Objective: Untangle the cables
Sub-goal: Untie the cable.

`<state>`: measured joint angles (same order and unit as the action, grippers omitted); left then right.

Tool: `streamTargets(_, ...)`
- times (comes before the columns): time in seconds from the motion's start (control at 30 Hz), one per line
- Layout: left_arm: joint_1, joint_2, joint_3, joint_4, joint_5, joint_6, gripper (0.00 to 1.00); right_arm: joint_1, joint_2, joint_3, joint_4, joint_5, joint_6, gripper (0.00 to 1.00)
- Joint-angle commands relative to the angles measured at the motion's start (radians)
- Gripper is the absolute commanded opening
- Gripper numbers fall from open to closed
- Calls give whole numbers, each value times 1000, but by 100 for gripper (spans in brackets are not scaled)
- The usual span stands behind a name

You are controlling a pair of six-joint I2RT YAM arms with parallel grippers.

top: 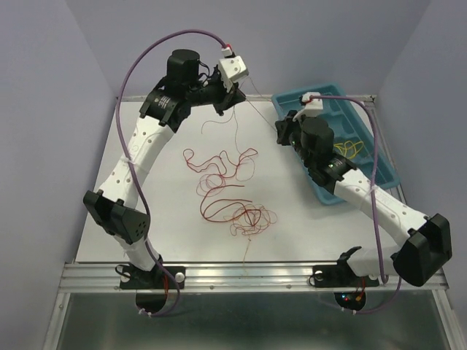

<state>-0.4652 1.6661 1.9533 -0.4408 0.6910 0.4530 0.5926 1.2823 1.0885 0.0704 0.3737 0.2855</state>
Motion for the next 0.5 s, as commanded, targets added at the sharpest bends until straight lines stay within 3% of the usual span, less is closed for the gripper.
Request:
streamTargets(0.0,23,-22,179,-151,-119,127,0,-22,43,-44,28,-290,-51,2)
streamTargets(0.03,23,-28,185,-168,-122,150,0,-22,45,-85,58,-367,-57,6)
streamTargets(0.07,20,-35,185,-173,-134,159,0,-20,45,-114,133,-430,-66,29)
streamTargets(0.17,-1,-71,164,-182,-181,222,0,-22,38,-190,253,-541,-65,74)
streamTargets(0.23,-24,-98,131,-174,-212,256,0,-20,26,-199,258,-565,-68,87)
streamTargets(0.47,-38,-109,107,-167,-292,277,0,-20,-132,-266,259,-544,-89,97)
